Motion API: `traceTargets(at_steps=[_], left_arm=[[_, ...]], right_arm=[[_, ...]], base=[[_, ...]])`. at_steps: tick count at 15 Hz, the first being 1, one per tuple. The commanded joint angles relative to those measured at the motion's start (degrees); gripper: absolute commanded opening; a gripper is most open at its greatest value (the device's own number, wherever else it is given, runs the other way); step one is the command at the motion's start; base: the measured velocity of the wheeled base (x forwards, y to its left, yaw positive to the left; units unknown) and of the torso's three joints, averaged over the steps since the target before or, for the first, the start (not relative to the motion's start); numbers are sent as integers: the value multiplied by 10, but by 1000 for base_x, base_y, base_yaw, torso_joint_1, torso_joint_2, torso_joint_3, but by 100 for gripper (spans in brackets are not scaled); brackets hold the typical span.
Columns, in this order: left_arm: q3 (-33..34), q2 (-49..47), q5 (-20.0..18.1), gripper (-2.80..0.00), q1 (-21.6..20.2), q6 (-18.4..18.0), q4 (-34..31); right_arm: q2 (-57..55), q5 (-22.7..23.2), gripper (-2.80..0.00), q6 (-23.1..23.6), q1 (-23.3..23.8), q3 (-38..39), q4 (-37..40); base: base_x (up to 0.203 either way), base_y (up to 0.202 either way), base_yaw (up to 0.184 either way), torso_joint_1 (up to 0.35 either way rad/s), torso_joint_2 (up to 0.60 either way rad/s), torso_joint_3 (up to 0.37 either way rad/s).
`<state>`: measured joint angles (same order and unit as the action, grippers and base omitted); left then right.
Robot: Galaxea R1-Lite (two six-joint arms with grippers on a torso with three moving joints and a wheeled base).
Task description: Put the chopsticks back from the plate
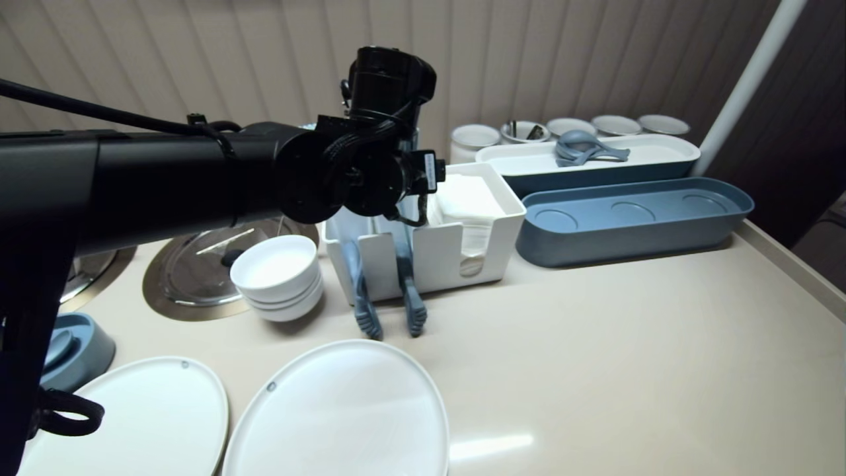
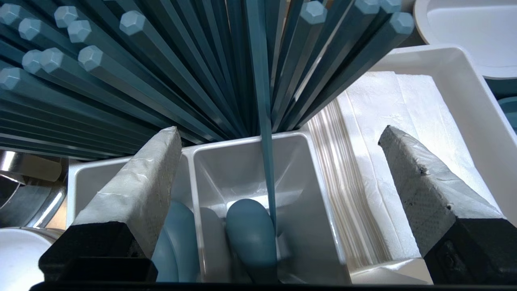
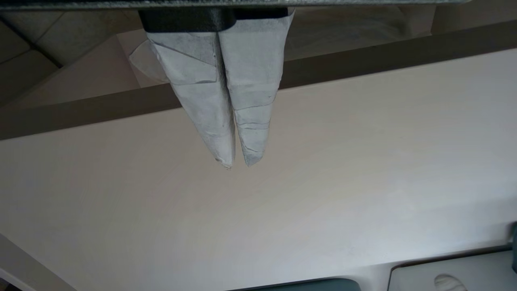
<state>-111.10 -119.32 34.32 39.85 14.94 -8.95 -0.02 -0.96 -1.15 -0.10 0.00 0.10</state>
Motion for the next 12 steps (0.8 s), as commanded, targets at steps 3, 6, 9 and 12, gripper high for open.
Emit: traceTargets(at_steps=[3,6,9,12], left_arm=[[-13,-36,-8,0,-7,8,1],[-13,-36,-25,0,-7,18,1],[-14,-36,-25,-280,-8,19,1],[-14,-33,-21,-280,-13,18,2]], right_arm=[[0,0,-280,0,-1,0,0],[0,0,-280,0,0,0,0],[0,0,-280,0,0,0,0],[0,0,-280,0,0,0,0]], base=[[0,0,0,0,0,0],[0,0,0,0,0,0],[0,0,0,0,0,0],[0,0,0,0,0,0]])
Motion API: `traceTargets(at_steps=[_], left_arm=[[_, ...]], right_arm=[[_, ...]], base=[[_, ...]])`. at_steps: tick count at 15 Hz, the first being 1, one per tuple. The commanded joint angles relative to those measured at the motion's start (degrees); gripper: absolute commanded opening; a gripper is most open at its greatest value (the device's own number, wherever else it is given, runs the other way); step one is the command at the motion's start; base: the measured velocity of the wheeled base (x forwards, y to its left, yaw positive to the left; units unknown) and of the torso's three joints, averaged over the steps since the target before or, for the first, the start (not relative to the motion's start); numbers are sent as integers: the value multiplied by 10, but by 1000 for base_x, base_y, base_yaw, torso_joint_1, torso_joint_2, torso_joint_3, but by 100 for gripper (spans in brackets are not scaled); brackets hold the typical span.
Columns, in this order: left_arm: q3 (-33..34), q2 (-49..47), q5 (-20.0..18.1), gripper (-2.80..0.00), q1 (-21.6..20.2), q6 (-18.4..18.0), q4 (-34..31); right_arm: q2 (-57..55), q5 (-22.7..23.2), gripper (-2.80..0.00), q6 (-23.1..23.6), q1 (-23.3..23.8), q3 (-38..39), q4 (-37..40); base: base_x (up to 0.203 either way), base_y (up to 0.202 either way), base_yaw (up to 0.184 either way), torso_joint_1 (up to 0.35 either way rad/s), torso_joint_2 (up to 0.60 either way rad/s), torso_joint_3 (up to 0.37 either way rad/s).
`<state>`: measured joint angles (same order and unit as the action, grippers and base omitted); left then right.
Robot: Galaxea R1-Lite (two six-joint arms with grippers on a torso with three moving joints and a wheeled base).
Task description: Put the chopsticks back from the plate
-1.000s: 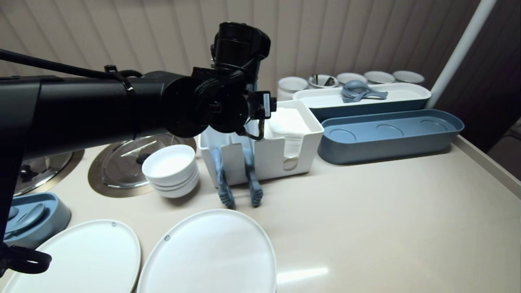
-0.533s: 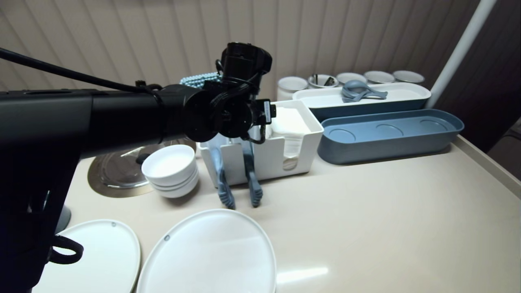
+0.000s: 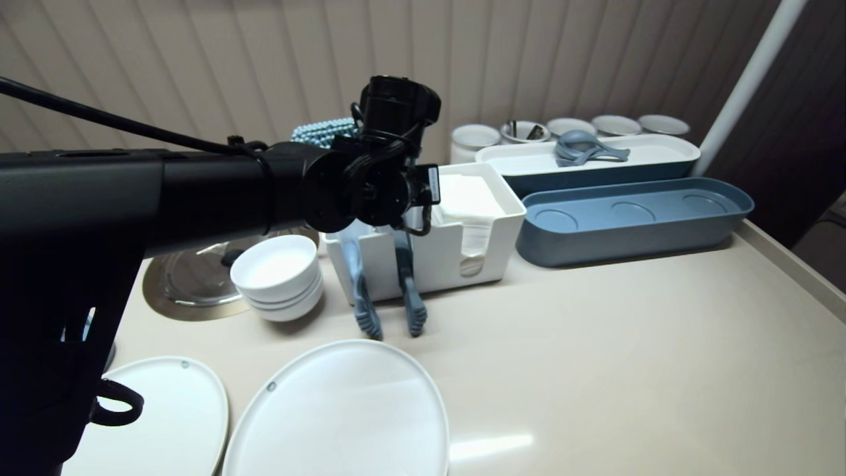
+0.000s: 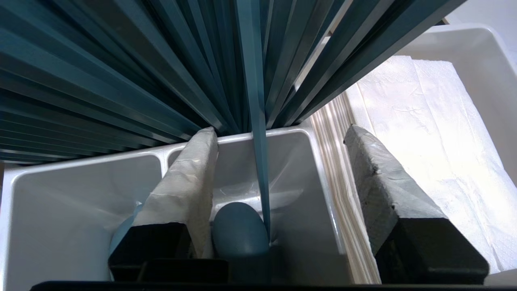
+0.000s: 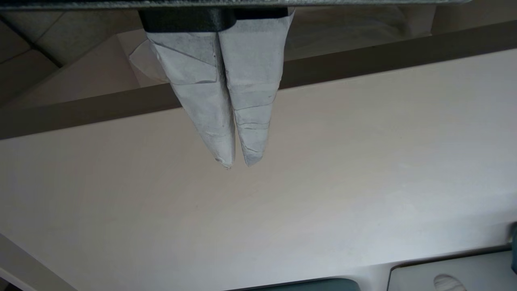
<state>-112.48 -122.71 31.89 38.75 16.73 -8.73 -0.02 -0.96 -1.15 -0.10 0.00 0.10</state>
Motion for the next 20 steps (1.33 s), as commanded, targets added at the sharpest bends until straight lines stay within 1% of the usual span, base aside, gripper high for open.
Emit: traceTargets(at_steps=[1,5,9,13,16,20], left_arm=[[0,3,3,-280,-5,1,-1],[-1,5,0,-280,-24,1,-1],[0,3,-1,-280,-25,1,-1],[1,38,-2,-280,-23,1,-2],[10,89,-2,-280,-8,7,-6],[17,112,3,-280,-1,10,-4]], right_arm=[[-1,0,-280,0,0,0,0],[0,0,-280,0,0,0,0],[0,0,-280,0,-1,0,0],[0,0,-280,0,0,0,0],[0,0,-280,0,0,0,0],[0,0,-280,0,0,0,0]], base=[[0,0,0,0,0,0],[0,0,0,0,0,0],[0,0,0,0,0,0],[0,0,0,0,0,0],[0,0,0,0,0,0],[0,0,0,0,0,0]])
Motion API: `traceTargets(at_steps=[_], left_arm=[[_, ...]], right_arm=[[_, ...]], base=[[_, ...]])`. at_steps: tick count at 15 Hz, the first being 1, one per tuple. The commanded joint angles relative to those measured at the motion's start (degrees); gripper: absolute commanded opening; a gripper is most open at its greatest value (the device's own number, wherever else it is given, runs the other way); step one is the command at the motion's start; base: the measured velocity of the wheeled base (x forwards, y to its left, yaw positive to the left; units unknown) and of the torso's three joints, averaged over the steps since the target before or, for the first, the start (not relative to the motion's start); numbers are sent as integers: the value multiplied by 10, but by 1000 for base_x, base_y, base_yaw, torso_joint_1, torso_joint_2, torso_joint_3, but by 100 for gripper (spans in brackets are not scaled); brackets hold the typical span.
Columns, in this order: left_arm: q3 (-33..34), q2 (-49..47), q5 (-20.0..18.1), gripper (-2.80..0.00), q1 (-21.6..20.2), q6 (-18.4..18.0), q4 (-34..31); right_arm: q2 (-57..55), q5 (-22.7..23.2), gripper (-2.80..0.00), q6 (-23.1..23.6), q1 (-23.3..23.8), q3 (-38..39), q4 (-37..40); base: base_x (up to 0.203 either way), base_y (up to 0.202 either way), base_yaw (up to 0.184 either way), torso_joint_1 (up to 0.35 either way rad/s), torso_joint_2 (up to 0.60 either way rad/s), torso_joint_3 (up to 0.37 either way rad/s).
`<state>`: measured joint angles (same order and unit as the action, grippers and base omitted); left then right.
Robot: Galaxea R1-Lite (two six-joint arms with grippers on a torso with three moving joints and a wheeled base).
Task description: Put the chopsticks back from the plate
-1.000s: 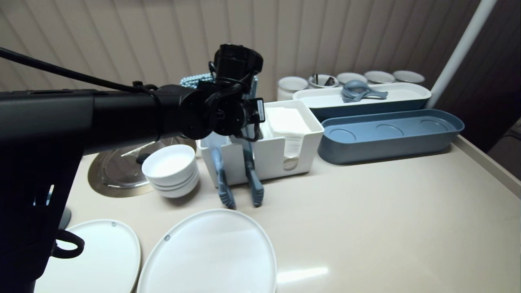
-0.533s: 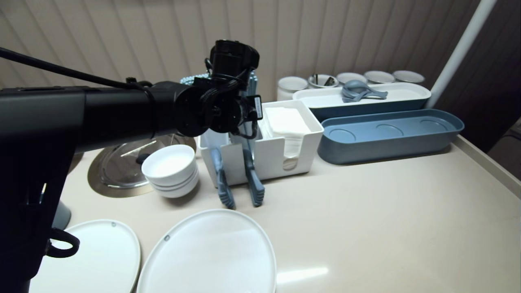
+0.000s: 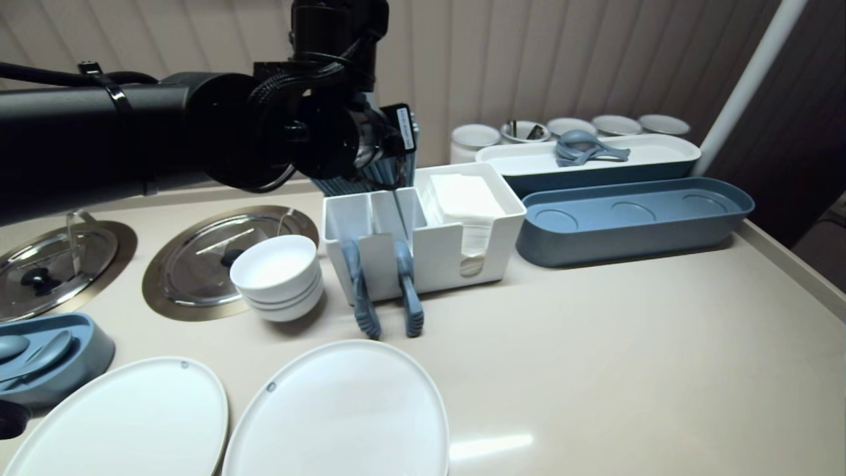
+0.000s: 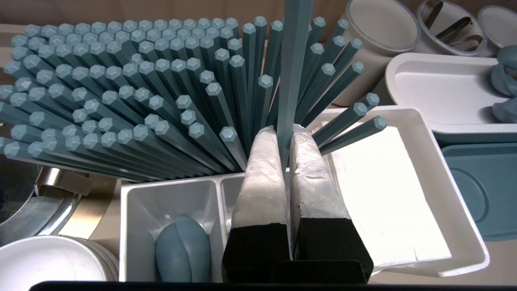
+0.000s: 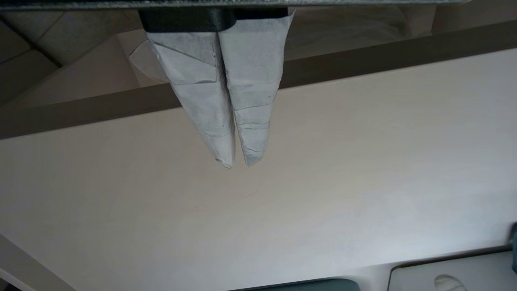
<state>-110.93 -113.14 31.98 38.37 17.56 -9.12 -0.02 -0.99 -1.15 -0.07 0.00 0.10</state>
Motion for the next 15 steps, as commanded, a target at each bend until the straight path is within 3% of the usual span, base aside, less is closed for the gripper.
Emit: traceTargets(at_steps=[1,8,11,15], left_arm=[[3,30,3,-280,7,2,0],[24,99,27,-280,18,29,8],[75,116,49,-280,18,8,143],[183,115,52,-280,32,-128,417]], right_arm=[[0,0,-280,0,0,0,-1],[0,0,-280,0,0,0,0],[0,0,-280,0,0,0,0],[0,0,-280,0,0,0,0]], base=[[0,0,0,0,0,0],[0,0,0,0,0,0],[0,0,0,0,0,0],[0,0,0,0,0,0]])
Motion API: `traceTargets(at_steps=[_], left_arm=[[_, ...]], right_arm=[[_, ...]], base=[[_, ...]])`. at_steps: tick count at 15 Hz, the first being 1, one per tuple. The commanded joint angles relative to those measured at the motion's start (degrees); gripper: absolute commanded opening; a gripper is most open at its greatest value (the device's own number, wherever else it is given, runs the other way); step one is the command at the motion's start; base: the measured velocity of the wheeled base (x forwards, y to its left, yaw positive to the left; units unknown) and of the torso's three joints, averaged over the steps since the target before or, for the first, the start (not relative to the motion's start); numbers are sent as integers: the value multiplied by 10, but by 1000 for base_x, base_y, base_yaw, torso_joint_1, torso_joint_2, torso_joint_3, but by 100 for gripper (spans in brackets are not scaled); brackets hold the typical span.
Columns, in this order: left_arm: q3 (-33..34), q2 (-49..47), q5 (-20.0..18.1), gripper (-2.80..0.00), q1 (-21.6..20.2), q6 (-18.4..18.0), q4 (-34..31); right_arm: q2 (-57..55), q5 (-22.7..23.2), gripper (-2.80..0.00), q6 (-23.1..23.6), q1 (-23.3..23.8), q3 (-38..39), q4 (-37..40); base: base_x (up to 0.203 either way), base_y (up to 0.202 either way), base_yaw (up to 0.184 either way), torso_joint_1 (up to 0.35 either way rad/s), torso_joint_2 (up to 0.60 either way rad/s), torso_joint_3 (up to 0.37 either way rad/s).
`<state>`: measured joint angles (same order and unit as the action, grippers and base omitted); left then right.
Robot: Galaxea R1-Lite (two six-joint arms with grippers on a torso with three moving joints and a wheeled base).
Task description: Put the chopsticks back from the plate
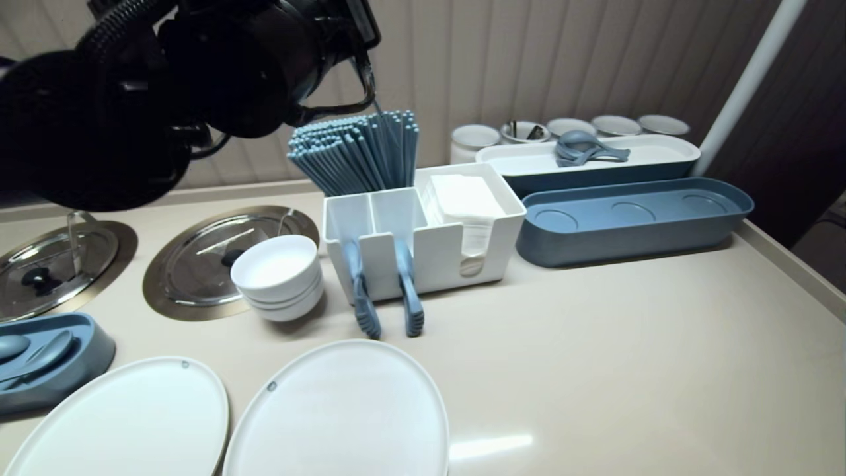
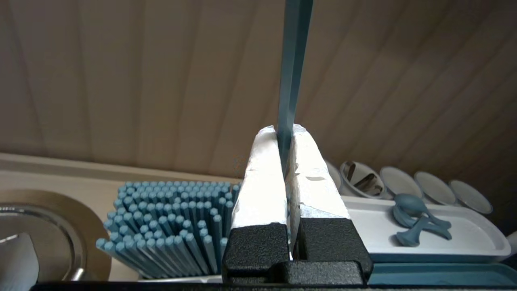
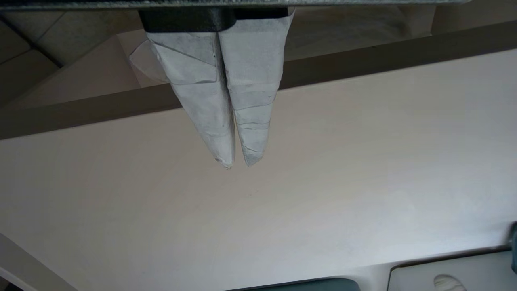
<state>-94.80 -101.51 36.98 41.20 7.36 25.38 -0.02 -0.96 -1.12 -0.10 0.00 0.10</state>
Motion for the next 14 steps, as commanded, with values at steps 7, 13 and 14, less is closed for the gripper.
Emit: traceTargets(at_steps=[7,13,14], left_arm=[[34,-39,9,-280,-1,-86,114],[27,-74,9,-280,-32,-105,114],[23,-82,9,-280,-32,-105,114]], right_arm=[[0,0,-280,0,0,0,-1],[0,0,-280,0,-1,0,-1],[0,0,-280,0,0,0,-1]], base=[[0,0,0,0,0,0],[0,0,0,0,0,0],[0,0,0,0,0,0]])
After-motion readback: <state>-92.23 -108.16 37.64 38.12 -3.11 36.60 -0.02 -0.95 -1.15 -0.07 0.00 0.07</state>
